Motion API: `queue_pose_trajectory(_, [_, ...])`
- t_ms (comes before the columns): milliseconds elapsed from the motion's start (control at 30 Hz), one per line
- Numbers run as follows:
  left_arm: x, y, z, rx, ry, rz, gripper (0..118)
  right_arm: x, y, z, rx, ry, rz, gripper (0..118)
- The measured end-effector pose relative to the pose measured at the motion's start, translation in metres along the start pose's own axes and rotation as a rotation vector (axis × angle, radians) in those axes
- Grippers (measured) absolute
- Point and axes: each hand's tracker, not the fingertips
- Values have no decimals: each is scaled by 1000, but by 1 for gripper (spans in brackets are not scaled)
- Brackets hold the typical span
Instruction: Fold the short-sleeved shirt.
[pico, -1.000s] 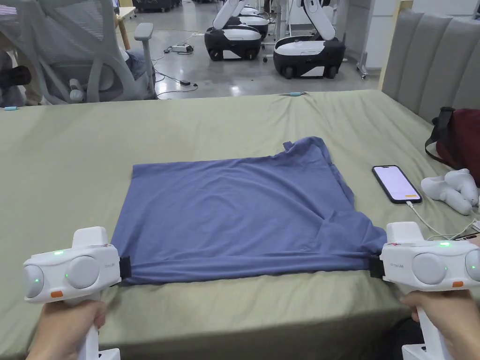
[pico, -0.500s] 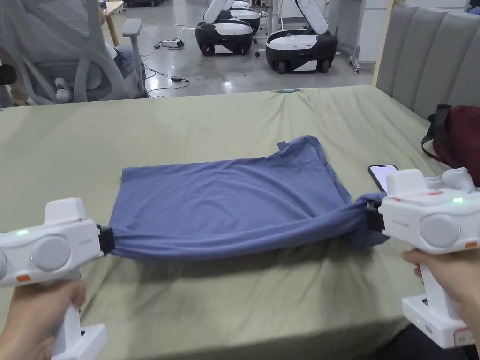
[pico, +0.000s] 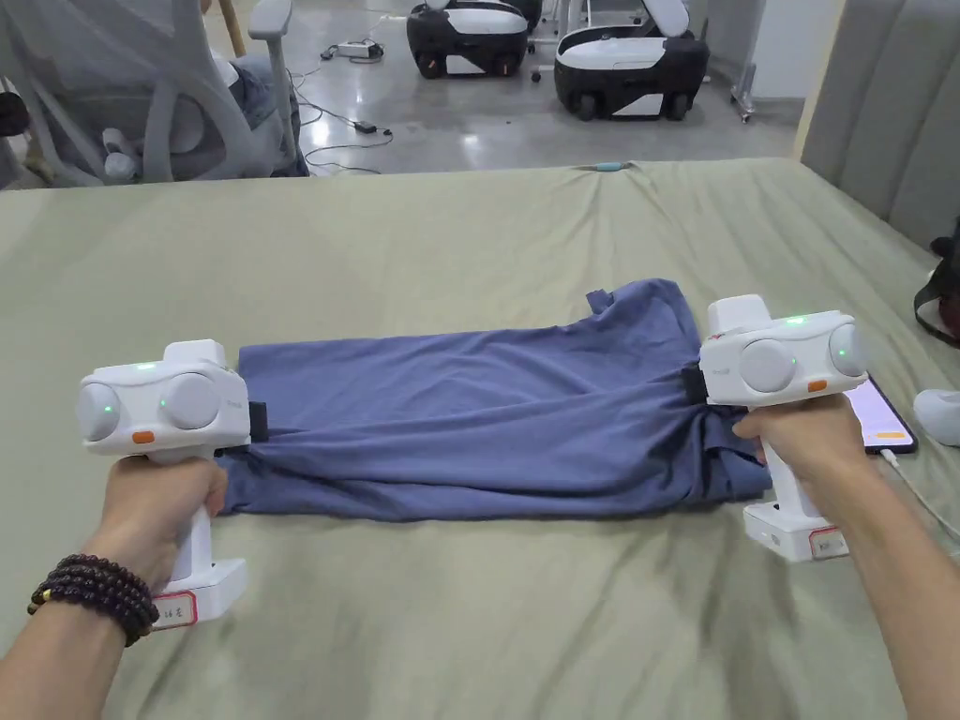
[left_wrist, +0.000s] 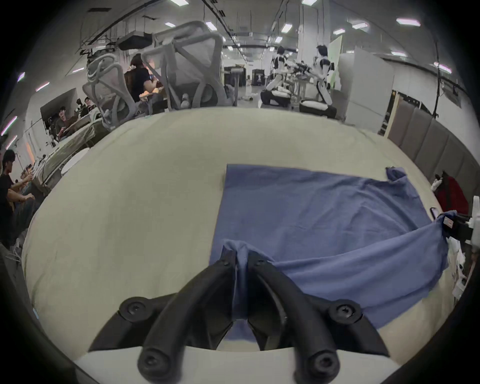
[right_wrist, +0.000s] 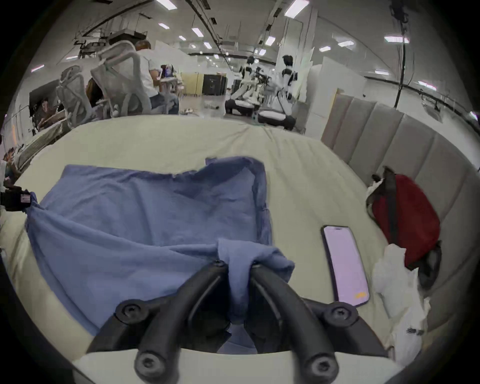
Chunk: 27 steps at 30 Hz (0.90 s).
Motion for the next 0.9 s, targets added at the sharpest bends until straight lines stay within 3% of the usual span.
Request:
queue_pose_trajectory(200, [1, -6, -32, -35, 9, 24, 8, 0, -9, -29, -17, -14, 32, 10])
queue_pose_trajectory(267, [0, -6, -30, -35, 2, 34, 16, 1, -7, -30, -17, -10, 27, 27])
queue_pose_trajectory(300, [1, -5, -28, -30, 5, 32, 31, 1, -7, -28, -5, -10, 29, 48])
queue_pose_trajectory(333, [1, -4, -23, -19, 22, 26, 31, 2, -5, -24, 5, -14, 32, 48])
queue_pose_trajectory(367, [0, -5, -18, -8, 36, 9, 37, 2, -5, -18, 4, -14, 33, 58])
queue_pose_trajectory(433, [-2, -6, -7, 7, 68, -28, 86, 1, -9, 0, 4, 4, 21, 105])
queue_pose_trajectory(467, [-3, -8, 0, 20, 76, -26, 110, 0, -12, 8, 30, 16, 14, 116])
queue_pose_trajectory(500, [-6, -10, 11, 48, 71, -23, 118, -2, -16, 20, 54, 13, 16, 118])
queue_pose_trajectory(633, [-19, -25, 64, 140, 18, 26, 113, -11, -44, 64, 88, 14, 35, 116])
queue_pose_trajectory(667, [-20, -32, 75, 151, 1, 30, 113, -12, -53, 76, 95, 30, 28, 111])
queue_pose_trajectory(700, [-23, -39, 87, 152, -2, 28, 109, -13, -62, 87, 103, 50, 10, 97])
queue_pose_trajectory(733, [-25, -48, 98, 157, -3, 23, 97, -13, -72, 91, 111, 80, -8, 79])
queue_pose_trajectory(767, [-27, -58, 108, 166, -7, 17, 77, -13, -80, 99, 106, 87, -18, 55])
queue_pose_trajectory(800, [-27, -67, 114, 164, -9, 9, 38, -15, -87, 104, 100, 86, -21, 21])
queue_pose_trajectory(833, [-28, -75, 117, 153, -11, -2, 9, -16, -94, 108, 101, 87, -18, 6])
queue_pose_trajectory(867, [-29, -83, 119, 129, -19, -23, 0, -21, -101, 114, 106, 72, -9, 0])
queue_pose_trajectory(900, [-31, -89, 121, 116, -23, -33, 0, -23, -105, 117, 113, 60, 8, 0])
